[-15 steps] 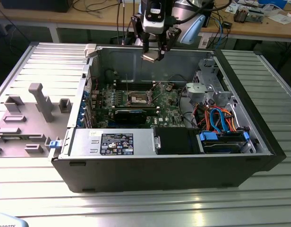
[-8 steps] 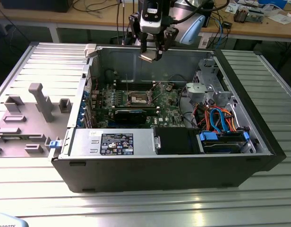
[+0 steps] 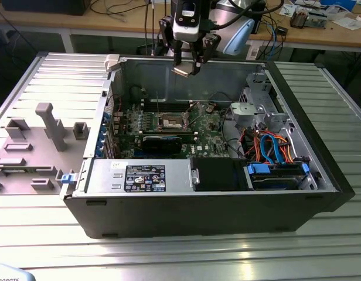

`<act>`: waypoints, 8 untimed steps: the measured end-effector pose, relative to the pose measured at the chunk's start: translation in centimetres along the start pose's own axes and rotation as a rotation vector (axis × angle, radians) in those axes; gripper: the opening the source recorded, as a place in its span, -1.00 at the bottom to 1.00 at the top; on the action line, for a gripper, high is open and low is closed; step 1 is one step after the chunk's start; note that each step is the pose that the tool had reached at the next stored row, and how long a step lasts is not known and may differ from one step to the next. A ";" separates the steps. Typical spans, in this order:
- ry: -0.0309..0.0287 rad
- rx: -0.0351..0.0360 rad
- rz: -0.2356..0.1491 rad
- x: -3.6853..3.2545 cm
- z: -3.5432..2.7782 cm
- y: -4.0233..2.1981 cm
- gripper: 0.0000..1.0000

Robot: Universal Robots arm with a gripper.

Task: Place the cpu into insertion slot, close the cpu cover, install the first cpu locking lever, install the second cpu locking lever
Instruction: 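Place the cpu into insertion slot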

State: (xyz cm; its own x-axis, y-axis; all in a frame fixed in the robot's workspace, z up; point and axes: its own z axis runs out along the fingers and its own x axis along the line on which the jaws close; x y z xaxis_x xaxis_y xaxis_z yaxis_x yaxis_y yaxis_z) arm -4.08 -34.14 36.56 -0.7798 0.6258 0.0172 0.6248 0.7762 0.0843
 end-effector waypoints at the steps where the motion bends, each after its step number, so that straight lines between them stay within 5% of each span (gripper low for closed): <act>1: 0.0000 0.0000 0.000 0.01 0.00 -0.01 0.08; 8: -0.0004 -0.0001 0.006 0.36 -0.01 -0.29 0.08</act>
State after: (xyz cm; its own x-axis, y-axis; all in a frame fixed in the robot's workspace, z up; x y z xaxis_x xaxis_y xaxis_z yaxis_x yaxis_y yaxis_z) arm -4.54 -34.14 36.55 -0.7763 0.6301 0.0172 0.6291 0.7727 0.0843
